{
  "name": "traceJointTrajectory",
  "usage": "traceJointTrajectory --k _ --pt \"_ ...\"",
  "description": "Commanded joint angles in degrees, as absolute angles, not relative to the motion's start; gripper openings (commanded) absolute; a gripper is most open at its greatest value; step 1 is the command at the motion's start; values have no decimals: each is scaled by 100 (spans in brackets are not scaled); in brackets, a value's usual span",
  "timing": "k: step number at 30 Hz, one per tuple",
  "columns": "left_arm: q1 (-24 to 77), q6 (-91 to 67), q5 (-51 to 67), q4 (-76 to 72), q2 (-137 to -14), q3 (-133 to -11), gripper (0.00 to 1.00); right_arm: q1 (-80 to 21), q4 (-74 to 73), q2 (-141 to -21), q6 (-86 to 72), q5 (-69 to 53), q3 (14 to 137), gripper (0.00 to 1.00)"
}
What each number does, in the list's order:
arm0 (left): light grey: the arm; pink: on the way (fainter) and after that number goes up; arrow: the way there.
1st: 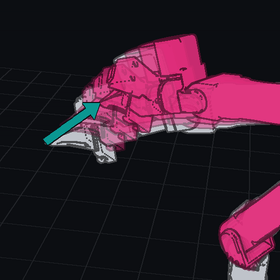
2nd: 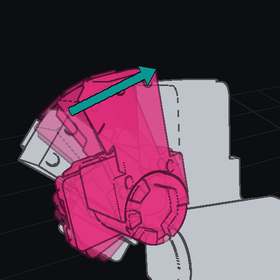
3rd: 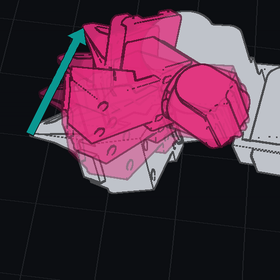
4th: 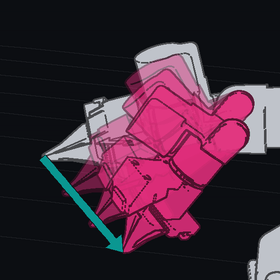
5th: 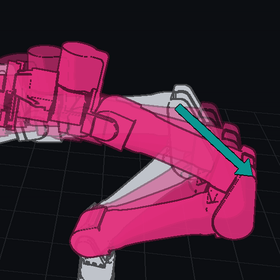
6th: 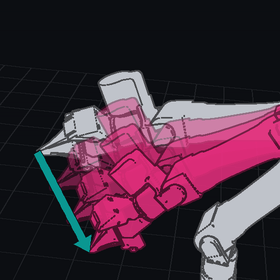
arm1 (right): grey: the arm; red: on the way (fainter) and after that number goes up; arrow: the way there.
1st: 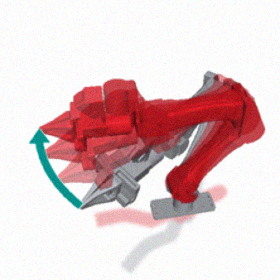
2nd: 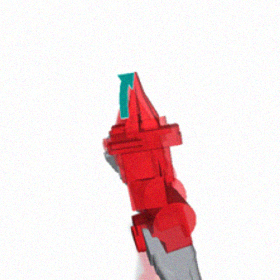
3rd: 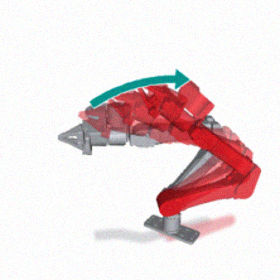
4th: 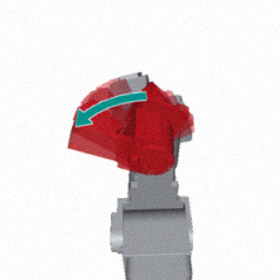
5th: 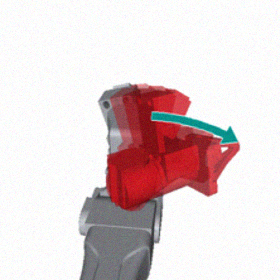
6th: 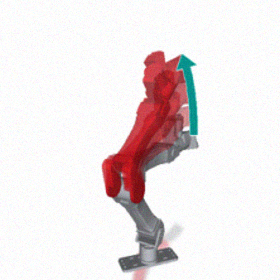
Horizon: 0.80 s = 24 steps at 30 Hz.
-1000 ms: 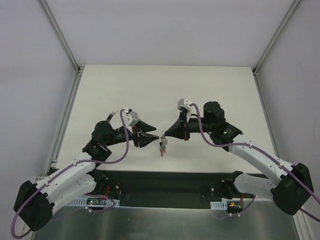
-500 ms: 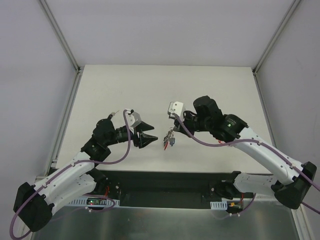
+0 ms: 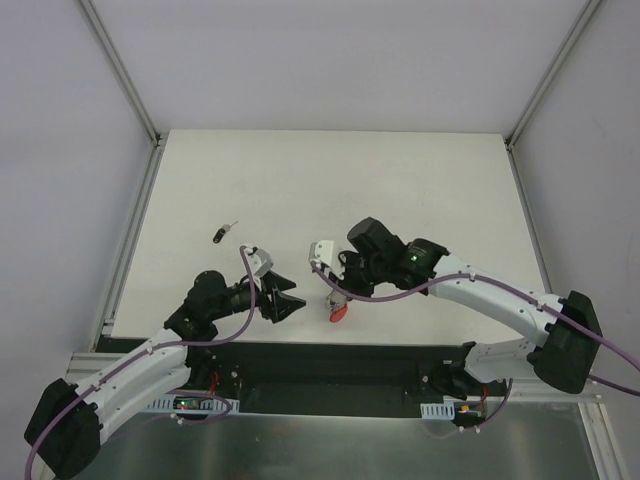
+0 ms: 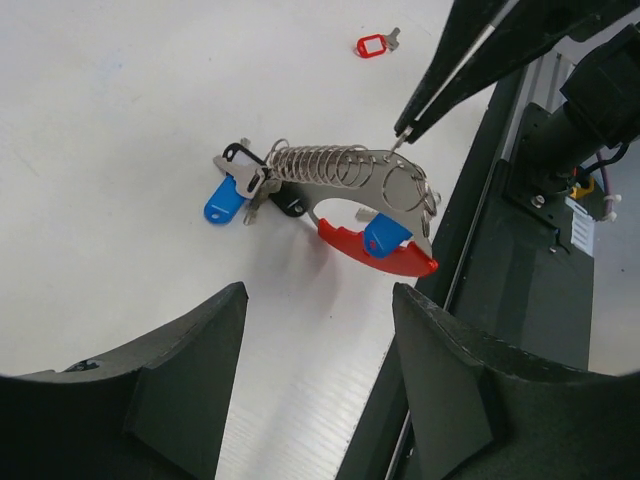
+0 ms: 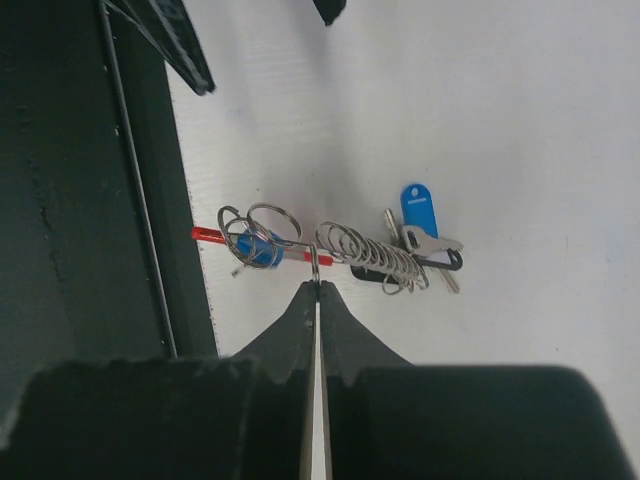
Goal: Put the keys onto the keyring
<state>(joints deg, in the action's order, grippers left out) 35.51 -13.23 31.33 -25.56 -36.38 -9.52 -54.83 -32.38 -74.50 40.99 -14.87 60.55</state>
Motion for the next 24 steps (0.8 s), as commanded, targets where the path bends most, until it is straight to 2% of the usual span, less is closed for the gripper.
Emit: traceJointTrajectory --k 1,11,24 --pt "3516 -2056 3024 -4137 -3709 -405 59 -5643 -2831 -7462 4000 -1854 5828 1" --pt "3595 -1601 3630 -5729 -4605 -281 55 -5748 -2742 -7497 3990 -2127 5616 2" --pt "3990 -1301 4570 -6951 -6450 -984 49 -5766 -2531 -7313 3902 -2285 5467 1"
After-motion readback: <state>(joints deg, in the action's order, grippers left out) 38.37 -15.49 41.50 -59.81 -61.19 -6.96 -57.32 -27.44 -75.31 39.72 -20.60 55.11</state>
